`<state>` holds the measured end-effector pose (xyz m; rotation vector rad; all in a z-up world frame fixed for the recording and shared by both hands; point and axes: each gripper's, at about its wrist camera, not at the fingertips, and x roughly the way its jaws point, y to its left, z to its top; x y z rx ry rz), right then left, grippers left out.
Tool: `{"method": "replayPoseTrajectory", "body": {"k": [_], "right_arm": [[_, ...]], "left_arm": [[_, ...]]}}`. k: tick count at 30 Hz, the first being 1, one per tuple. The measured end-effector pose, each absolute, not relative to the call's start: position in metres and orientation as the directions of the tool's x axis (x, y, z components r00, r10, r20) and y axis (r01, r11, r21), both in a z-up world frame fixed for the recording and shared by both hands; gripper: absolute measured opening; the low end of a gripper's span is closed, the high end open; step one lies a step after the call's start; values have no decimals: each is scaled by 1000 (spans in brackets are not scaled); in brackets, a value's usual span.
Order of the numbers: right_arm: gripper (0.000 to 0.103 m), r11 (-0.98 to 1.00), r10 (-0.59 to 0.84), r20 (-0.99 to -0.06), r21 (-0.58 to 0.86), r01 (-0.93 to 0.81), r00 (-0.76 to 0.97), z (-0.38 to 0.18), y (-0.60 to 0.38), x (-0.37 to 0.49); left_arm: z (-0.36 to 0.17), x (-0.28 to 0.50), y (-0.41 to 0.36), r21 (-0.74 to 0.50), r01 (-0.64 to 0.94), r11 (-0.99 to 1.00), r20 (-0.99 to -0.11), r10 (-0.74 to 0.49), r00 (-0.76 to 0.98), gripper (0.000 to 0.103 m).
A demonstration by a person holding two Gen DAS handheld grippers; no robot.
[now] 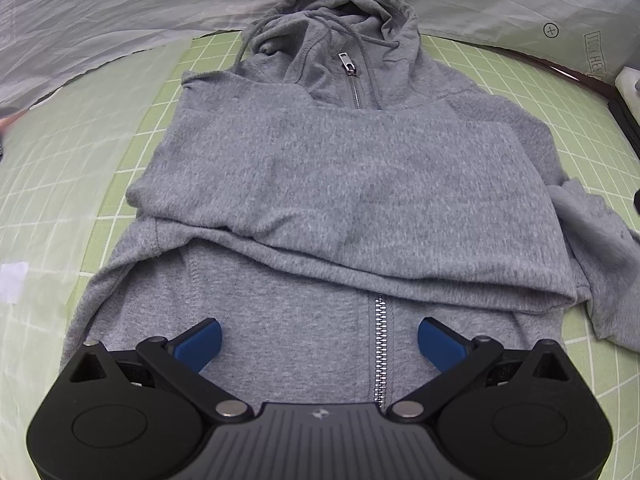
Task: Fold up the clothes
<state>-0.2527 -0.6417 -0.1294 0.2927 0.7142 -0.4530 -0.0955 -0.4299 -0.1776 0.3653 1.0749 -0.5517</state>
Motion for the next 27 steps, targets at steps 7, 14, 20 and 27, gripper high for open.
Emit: {"method": "replayPoseTrajectory", "body": {"k": [7, 14, 20, 27], "right_arm": [[99, 732, -444, -712, 61, 679, 543, -145, -657, -322], [101, 502, -610, -699, 22, 864, 372, -148, -689, -386], [103, 396, -624, -723, 36, 917, 298, -160, -707, -408], [103, 385, -621, -732, 29, 923, 282, -165, -714, -404]], "left_arm": [[-176, -97, -431, 26, 579, 815, -906, -226, 359, 103], [-145, -115, -437, 99, 633, 767, -857, -258, 447, 103], [-108, -120, -480, 105, 718, 688, -803, -367, 469, 103], [-99, -136, -538, 6, 820, 572, -799, -490, 348, 95]]}}
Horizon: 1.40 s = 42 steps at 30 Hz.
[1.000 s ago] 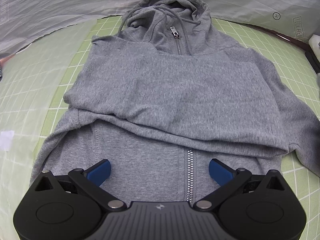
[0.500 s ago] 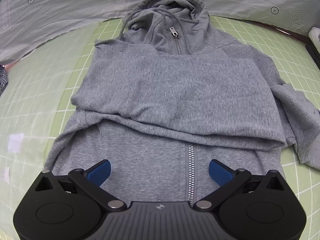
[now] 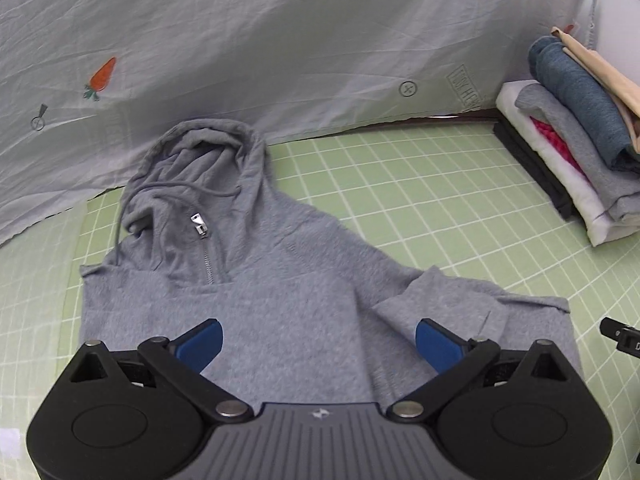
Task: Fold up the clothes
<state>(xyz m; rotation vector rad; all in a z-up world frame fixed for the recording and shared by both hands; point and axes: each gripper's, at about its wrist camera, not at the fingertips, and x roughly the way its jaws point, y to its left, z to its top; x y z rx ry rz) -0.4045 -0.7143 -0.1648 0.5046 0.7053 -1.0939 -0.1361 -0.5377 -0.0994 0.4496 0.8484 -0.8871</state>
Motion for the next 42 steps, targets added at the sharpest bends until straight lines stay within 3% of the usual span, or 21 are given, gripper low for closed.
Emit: {"method": "replayPoseTrajectory", "body": {"k": [6, 13, 16, 17, 18, 30, 42], "right_arm": [[103, 400, -611, -738, 24, 916, 286, -169, -713, -400], [103, 376, -591, -758, 42, 926, 275, -179, -714, -403], [103, 372, -588, -764, 37, 928, 266, -182, -714, -403], [103, 372, -587, -766, 35, 927, 264, -183, -714, -403], [103, 373, -585, -767, 33, 927, 263, -183, -714, -403], [103, 484, -566, -767, -13, 875, 302, -178, -697, -384], [103, 671, -522, -752, -70, 738, 404, -156, -618, -323]], "left_arm": [[-118, -142, -574, -140, 869, 475, -844, -515, 146, 67], [-149, -143, -593, -198, 864, 463, -886, -461, 44, 60], [-156, -144, -596, -209, 866, 454, -890, -455, 23, 34], [-158, -144, -597, -213, 867, 451, -889, -457, 20, 18], [-157, -144, -596, -214, 866, 451, -886, -464, 23, 10], [-97, -128, -552, -166, 833, 527, -767, -600, 226, 8], [-31, -51, -442, -230, 691, 686, -638, -642, 425, 8]]}}
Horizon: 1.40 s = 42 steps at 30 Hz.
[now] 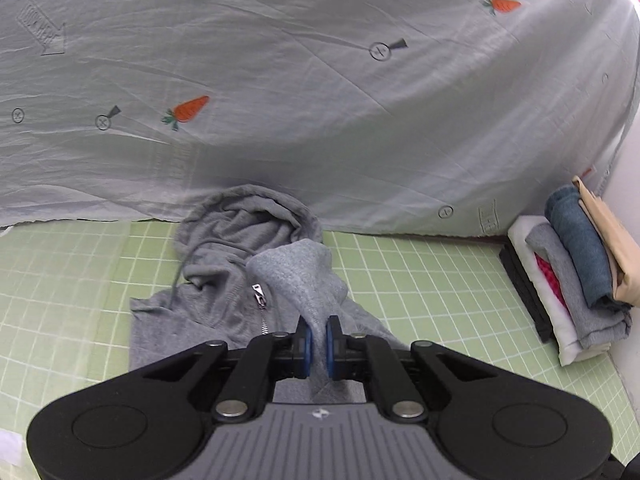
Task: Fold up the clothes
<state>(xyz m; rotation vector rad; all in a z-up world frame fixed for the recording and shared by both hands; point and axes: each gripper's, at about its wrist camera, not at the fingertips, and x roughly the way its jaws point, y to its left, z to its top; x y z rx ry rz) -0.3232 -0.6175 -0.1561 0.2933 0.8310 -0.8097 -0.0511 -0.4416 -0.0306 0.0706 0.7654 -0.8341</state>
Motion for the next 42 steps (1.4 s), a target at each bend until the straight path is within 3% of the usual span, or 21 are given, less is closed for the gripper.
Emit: {"method": "replayPoseTrajectory", "body": {"k": [5, 13, 24, 29, 35, 42], "right_arm": [[103, 705, -503, -758, -82, 705, 415, -159, -576, -300], [103, 723, -502, -756, -101, 683, 420, -157, -541, -262], [103, 791, -504, -735, -182, 583, 453, -159, -527, -199], [103, 727, -579, -710, -227, 648, 401, -157, -539, -198], [103, 715, -588, -721, -252, 652, 366, -163, -540, -204], [102, 727, -591, -687, -227, 647, 423, -147, -518, -196]], "left_arm": [[-3, -18, -398, -269, 653, 708, -578, -661, 479, 8], [40, 23, -328, -430, 588, 685, -464, -726, 507, 8], [44, 55, -280, -444, 502, 742, -440, -669, 599, 7], [22, 67, -255, -424, 426, 799, -491, -598, 633, 8], [-41, 76, -231, -416, 272, 868, -645, -492, 584, 7], [-43, 71, -227, -455, 268, 849, -634, -520, 573, 7]]}}
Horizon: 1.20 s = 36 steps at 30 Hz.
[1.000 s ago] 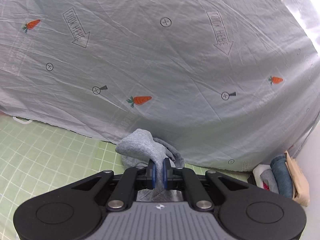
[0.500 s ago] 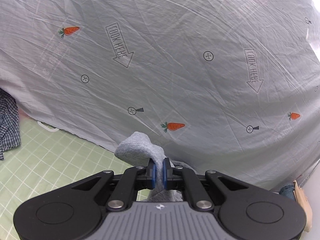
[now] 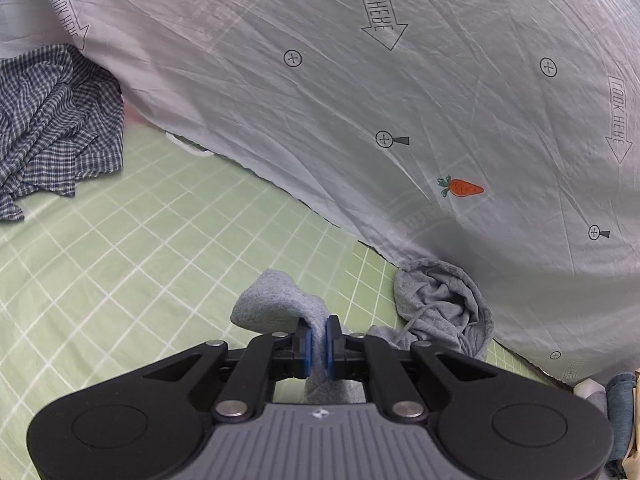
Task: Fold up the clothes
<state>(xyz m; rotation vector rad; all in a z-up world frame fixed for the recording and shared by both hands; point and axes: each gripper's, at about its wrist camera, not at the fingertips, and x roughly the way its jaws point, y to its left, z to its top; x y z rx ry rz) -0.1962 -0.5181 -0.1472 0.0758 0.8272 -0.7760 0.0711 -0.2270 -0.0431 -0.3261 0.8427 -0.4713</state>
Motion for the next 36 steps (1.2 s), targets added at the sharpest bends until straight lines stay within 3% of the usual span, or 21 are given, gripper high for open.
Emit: {"method": "replayPoseTrajectory", "body": {"k": [12, 22, 36], "right_arm": [[103, 730, -557, -691, -143, 668, 461, -145, -461, -177], [103, 662, -612, -655, -118, 740, 443, -166, -417, -137], [103, 599, -584, -684, 0, 801, 437, -173, -422, -106]], "left_arm": [[25, 81, -255, -519, 437, 734, -512, -677, 529, 7], [59, 88, -273, -510, 606, 610, -428, -792, 436, 7], [34, 105, -255, -524, 594, 610, -465, -789, 401, 7]]}}
